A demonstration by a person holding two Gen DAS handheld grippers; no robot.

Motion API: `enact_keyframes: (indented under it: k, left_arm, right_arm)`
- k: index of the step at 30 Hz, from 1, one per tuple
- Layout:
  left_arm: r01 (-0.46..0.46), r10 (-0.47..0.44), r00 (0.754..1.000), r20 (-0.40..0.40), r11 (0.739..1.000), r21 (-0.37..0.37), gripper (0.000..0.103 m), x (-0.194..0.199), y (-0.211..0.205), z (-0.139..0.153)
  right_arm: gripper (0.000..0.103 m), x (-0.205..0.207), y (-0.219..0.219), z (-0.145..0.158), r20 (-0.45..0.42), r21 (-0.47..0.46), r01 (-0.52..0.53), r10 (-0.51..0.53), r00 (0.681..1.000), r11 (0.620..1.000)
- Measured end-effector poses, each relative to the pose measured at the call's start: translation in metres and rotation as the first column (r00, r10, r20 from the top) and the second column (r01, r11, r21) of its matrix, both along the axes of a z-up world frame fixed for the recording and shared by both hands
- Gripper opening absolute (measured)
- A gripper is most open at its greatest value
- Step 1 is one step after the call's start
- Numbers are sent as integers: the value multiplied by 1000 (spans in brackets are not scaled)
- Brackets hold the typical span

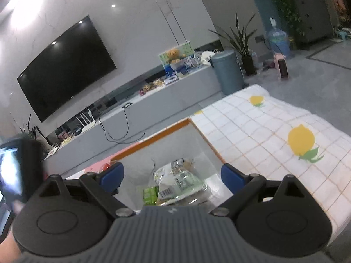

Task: Organize snacks
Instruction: 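Carry the red-labelled pastry over the box and release it with the left gripper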

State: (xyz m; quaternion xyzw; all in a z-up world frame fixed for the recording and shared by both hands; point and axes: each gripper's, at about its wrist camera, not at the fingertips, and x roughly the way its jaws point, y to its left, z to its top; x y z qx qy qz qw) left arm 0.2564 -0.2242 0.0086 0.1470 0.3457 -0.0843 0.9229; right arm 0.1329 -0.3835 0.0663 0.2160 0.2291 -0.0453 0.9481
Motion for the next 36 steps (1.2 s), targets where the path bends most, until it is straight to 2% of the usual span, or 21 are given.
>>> enact_keyframes:
  k: [3, 7, 11, 14, 16, 21, 23, 28, 32, 36]
  left_arm:
    - [-19, 18, 1000, 8, 999, 41, 47, 13, -7, -4]
    - [-55, 54, 998, 19, 997, 62, 47, 24, -18, -6]
    - [-75, 75, 997, -9, 997, 13, 48, 31, -19, -11]
    - [-136, 134, 988, -79, 990, -27, 55, 41, -15, -17]
    - [-146, 143, 988, -57, 988, -54, 58, 40, -13, -17]
    - [-117, 112, 992, -58, 990, -78, 73, 34, -14, -13]
    - [-107, 100, 990, -98, 992, -67, 73, 33, -16, -12]
    - [-85, 78, 994, -76, 991, -99, 76, 17, -9, 4]
    - [-101, 92, 993, -73, 986, -132, 78, 8, 5, 20]
    - [-88, 83, 995, -48, 987, -135, 80, -6, 23, 38]
  right_arm:
    - [93, -1, 0, -2, -22, -57, 31, -32, 999, 998]
    - [93, -2, -6, -5, -24, -13, 20, -21, 1000, 1000]
    - [93, -2, -5, -3, -13, -10, 20, -20, 1000, 1000]
    - [93, 2, -3, -5, -30, -24, 3, -4, 1000, 1000]
    - [93, 4, 0, -6, -42, -33, 0, -2, 999, 999]
    - [93, 5, 0, -6, -40, -31, 1, -2, 999, 1000]
    - [93, 6, 1, -8, -42, -29, -1, -1, 999, 1000]
    - [93, 11, 7, -8, -54, -36, -2, 0, 999, 999]
    - [93, 13, 10, -9, -49, -33, -16, 15, 999, 999]
    - [93, 17, 17, -12, -54, -41, -19, 17, 998, 999]
